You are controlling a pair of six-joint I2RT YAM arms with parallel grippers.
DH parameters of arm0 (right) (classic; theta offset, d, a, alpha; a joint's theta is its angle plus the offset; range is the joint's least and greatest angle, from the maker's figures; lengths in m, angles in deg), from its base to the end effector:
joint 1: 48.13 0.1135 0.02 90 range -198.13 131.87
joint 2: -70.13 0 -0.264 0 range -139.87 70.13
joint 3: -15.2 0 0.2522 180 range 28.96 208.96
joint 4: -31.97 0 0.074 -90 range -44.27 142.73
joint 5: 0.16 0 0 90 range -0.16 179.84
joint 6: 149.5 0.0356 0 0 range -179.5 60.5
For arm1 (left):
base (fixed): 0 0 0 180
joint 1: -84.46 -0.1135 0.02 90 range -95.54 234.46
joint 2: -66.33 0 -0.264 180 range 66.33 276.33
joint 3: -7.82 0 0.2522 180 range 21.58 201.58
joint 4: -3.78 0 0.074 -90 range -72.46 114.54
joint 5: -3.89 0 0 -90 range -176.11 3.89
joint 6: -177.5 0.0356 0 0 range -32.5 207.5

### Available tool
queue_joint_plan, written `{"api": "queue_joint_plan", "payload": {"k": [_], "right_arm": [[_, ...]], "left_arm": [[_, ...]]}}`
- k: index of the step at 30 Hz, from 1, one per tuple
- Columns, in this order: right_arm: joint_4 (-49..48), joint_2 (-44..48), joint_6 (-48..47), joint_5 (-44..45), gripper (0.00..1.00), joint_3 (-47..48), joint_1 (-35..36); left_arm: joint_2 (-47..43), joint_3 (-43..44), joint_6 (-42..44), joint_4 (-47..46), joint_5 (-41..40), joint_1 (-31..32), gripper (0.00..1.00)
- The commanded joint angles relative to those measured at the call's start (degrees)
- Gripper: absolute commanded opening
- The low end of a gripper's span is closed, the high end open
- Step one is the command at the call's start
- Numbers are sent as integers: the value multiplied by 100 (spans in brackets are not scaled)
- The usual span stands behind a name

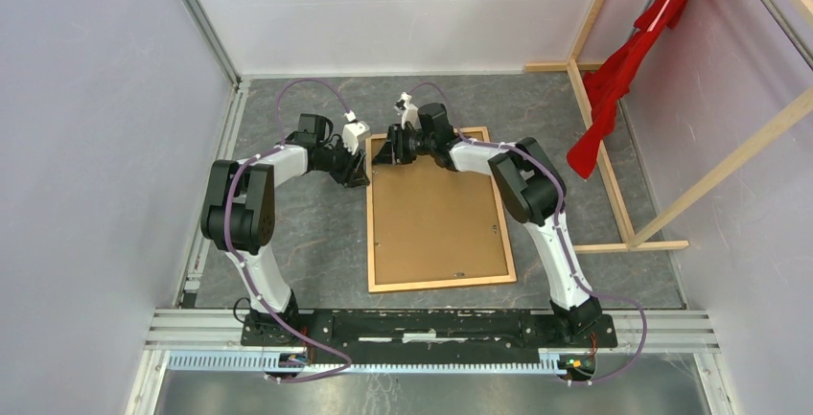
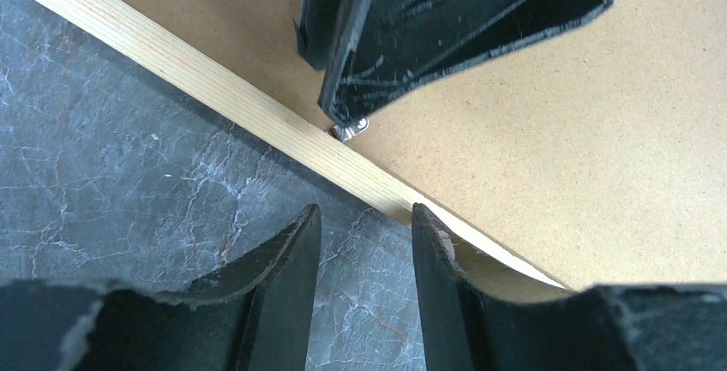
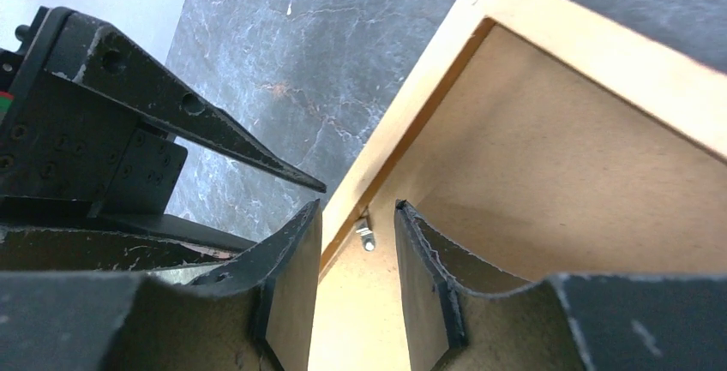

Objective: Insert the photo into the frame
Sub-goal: Install the photo frame at the center of the board.

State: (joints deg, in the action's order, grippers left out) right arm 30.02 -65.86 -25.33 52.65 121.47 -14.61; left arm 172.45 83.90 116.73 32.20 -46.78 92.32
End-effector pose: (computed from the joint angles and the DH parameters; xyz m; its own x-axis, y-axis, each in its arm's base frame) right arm 0.4212 0.3048 0.1242 -0.8189 -0.0057 -0.5739 -0.5147 0.4496 0.7300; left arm 0.3582 -0.0722 0.1543 -0.5247 0.4537 -0.7203 0.7912 0.5722 -0.2159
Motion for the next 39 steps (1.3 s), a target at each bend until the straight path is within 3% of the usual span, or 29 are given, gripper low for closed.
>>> {"api": "queue_joint_plan", "payload": {"k": [1,39], "right_arm": [[-24,155,-174,-91,43,109,-42],[642,-367,-450,-699,38,741,156]], "left_arm": [[46,117,228,126,-179,23,50],[38,145,293,237,-204,41,47]]}}
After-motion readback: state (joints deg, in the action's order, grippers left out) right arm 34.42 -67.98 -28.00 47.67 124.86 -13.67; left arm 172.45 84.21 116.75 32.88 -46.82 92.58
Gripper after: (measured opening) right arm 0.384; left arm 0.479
